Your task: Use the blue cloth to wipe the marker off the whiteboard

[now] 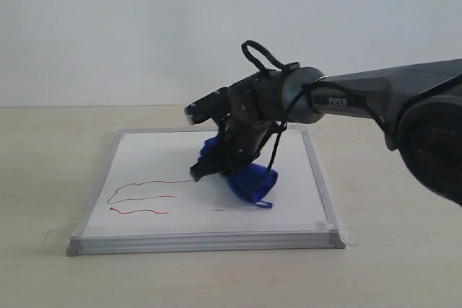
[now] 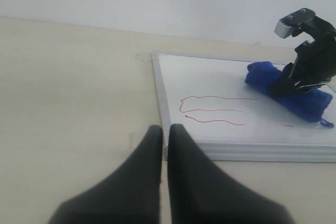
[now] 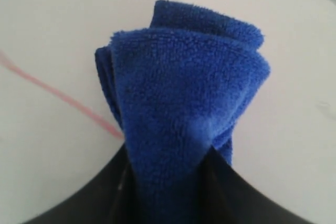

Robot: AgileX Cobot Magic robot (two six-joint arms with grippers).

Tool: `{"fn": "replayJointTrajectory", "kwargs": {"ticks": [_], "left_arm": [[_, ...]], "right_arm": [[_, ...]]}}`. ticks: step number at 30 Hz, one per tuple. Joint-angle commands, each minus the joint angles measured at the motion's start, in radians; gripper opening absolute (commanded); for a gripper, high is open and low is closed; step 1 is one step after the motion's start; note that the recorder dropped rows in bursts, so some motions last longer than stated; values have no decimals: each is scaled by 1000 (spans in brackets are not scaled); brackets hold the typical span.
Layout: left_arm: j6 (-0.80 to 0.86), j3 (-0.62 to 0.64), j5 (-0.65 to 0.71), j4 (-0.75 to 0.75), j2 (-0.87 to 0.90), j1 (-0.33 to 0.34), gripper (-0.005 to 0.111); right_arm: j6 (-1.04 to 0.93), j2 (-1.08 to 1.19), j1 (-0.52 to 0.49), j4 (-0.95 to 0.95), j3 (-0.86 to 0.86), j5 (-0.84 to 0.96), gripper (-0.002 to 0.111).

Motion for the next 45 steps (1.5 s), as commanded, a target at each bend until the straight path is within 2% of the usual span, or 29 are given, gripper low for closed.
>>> {"fn": "replayJointTrajectory", "kwargs": {"ticks": [1, 2, 4, 6, 10, 13, 14, 15, 18, 24, 30, 32, 34, 37, 40, 43, 45], "left_arm": [[-10, 3, -9, 0, -3, -2, 4], [-10, 3, -9, 0, -3, -2, 4], [-10, 3, -9, 0, -3, -2, 4], [-10, 3, -9, 0, -3, -2, 4], [-10, 3, -9, 0, -3, -2, 4], [-10, 3, -9, 0, -3, -2, 4], [-10, 3, -9, 0, -3, -2, 4], [-10, 3, -9, 0, -3, -2, 4], [-10, 3, -9, 0, -3, -2, 4], [-10, 3, -9, 0, -3, -2, 4], [-10, 3, -9, 0, -3, -2, 4], [-10, 3, -9, 0, -3, -2, 4], [-10, 3, -9, 0, -3, -2, 4], [-10, 3, -9, 0, -3, -2, 4], [-10, 3, -9, 0, -3, -2, 4], [-10, 3, -9, 0, -3, -2, 4], [-10, 3, -9, 0, -3, -2, 4]], "right_arm": [[-319, 15, 99, 397, 14, 45, -1], [-332, 12, 103, 376, 12, 78, -1], [-253, -2, 99, 144, 12, 218, -1], [-77, -7, 66, -164, 17, 315, -1], [17, -3, 10, -280, 17, 335, -1], [-13, -3, 18, -231, 17, 352, -1], [-80, -3, 29, -148, 17, 363, -1], [-245, -3, 52, 16, 17, 385, -1], [-400, -9, 86, 181, 17, 444, -1], [-372, -22, 75, 126, 17, 417, -1], [-13, 8, 11, -200, 17, 279, -1], [3, 16, 11, -174, 17, 275, -1], [-24, 25, 32, -61, 17, 281, -1], [-199, 27, 83, 140, 17, 279, -1], [-286, 25, 138, 233, -4, 279, -1], [-277, 25, 157, 170, -47, 252, -1], [-162, 25, 145, 20, -67, 199, -1]]}}
